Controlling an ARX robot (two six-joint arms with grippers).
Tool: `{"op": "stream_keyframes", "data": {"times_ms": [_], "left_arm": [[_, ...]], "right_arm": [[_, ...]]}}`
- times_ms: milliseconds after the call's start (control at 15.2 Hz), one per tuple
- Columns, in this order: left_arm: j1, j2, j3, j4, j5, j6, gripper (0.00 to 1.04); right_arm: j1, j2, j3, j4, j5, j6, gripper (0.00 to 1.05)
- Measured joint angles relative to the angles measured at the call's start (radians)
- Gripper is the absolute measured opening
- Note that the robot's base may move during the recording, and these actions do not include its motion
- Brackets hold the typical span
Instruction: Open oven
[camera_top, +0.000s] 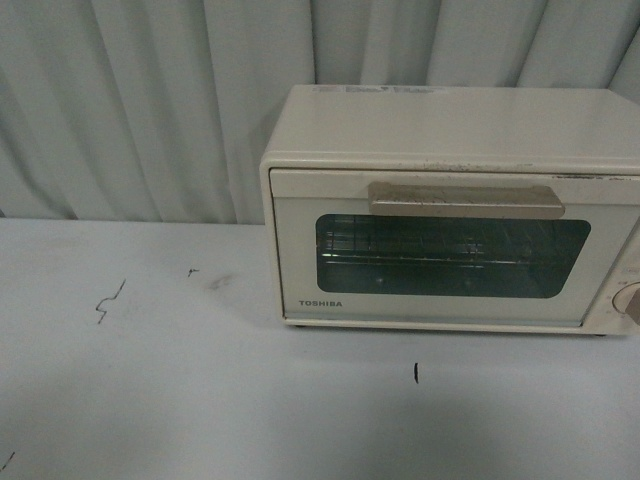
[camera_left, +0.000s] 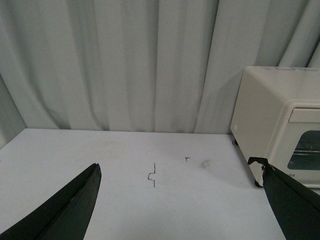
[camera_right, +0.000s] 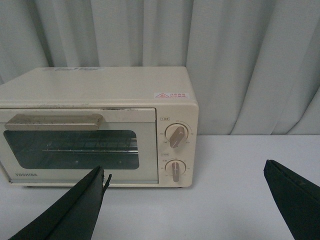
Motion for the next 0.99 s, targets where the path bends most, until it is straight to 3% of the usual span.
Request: {"op": "stream_keyframes", "data": {"times_ms": [924,990], "left_arm": [[0.000,0.000,0.000,0.000,0.000,0.000,0.98],[-0.005,0.027,0.040,-0.137,-0.025,-0.040,0.98]], "right_arm": [[0.000,0.000,0.000,0.000,0.000,0.000,0.98],[0.000,0.000,0.000,0.000,0.000,0.000,0.98]]}}
